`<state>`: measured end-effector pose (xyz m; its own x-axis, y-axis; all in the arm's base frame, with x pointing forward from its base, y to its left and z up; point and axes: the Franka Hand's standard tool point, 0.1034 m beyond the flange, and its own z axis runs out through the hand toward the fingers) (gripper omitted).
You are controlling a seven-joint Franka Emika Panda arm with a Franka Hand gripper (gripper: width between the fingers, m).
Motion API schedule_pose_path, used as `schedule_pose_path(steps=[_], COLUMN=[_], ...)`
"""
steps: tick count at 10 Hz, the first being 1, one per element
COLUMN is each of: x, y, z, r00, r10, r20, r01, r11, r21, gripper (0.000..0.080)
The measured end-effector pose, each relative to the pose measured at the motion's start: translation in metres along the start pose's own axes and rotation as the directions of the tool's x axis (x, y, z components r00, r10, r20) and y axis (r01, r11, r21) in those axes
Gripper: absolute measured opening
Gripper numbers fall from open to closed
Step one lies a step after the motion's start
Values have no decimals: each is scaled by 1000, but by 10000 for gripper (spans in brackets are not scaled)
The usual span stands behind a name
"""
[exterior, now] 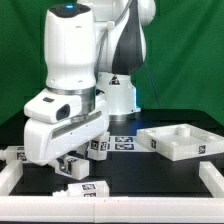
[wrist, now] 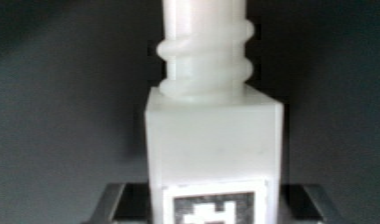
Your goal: Assemble one leg
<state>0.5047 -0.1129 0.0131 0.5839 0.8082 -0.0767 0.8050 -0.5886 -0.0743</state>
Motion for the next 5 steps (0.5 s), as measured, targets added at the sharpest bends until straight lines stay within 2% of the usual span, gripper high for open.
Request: schedule_pose_path(steps=[3, 5], x=[1, 7], y=[-1, -2], z=[0, -3], r00=[1000, 1000], r10=[-3, 30], r20=[0, 4], r01=[3, -30], r11=[1000, 1000], r21=[0, 1], gripper=[284, 528])
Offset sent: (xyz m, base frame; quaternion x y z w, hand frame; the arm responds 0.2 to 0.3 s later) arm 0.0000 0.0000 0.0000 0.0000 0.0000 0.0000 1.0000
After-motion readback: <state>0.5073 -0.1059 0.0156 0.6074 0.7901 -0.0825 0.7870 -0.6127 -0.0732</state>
